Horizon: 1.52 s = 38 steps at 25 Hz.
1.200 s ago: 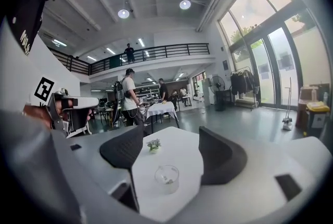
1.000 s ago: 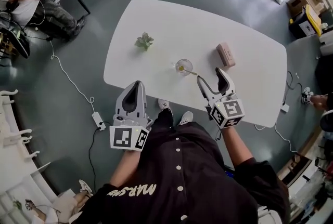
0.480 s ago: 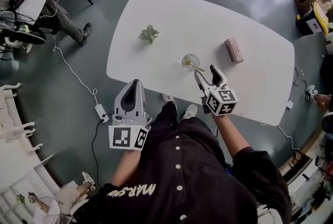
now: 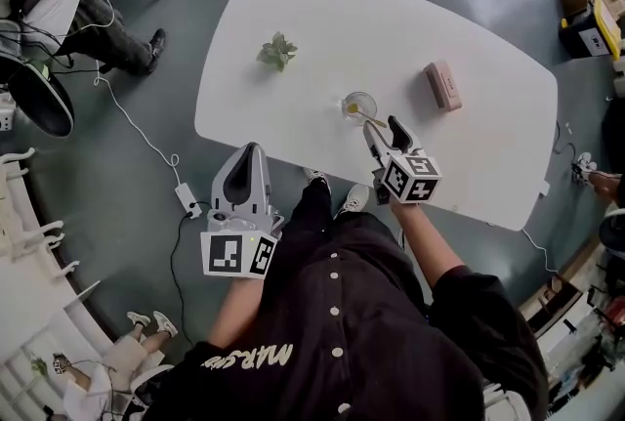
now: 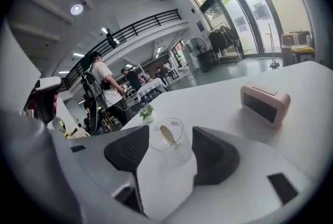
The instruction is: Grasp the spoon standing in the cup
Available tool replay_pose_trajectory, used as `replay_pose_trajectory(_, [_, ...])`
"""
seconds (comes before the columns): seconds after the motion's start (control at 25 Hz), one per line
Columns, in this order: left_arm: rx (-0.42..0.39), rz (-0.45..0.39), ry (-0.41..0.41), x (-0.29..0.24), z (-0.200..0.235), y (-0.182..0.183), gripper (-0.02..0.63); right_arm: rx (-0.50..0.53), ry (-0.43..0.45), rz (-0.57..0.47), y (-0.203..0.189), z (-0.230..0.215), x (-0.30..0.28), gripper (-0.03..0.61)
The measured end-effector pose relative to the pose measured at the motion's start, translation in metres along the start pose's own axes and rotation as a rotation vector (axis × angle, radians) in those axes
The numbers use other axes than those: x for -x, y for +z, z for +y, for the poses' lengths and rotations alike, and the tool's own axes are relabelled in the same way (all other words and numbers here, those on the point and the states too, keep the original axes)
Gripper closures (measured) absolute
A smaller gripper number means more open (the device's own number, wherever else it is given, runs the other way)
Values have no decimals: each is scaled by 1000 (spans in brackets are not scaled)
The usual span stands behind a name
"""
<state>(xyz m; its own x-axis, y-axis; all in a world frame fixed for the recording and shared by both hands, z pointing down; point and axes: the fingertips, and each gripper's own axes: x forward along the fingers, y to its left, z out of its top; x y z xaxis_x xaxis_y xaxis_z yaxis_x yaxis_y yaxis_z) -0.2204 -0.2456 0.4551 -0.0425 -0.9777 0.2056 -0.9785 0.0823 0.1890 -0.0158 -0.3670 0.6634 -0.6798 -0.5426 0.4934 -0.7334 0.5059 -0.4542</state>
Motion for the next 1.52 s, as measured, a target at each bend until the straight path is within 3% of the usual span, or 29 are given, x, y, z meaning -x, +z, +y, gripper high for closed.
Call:
replay_pose_trajectory(0.4, [18, 8, 4, -4, -2, -4, 603, -46, -22, -7, -4, -3, 1, 433])
replay_pose_trajectory(0.84, [18, 20, -1, -7, -4, -8, 603, 1, -55, 6, -6, -3, -1, 534])
replay_pose_trajectory(1.52, [15, -20, -2, -10, 1, 7, 604, 112, -110, 39, 8, -13, -6, 569])
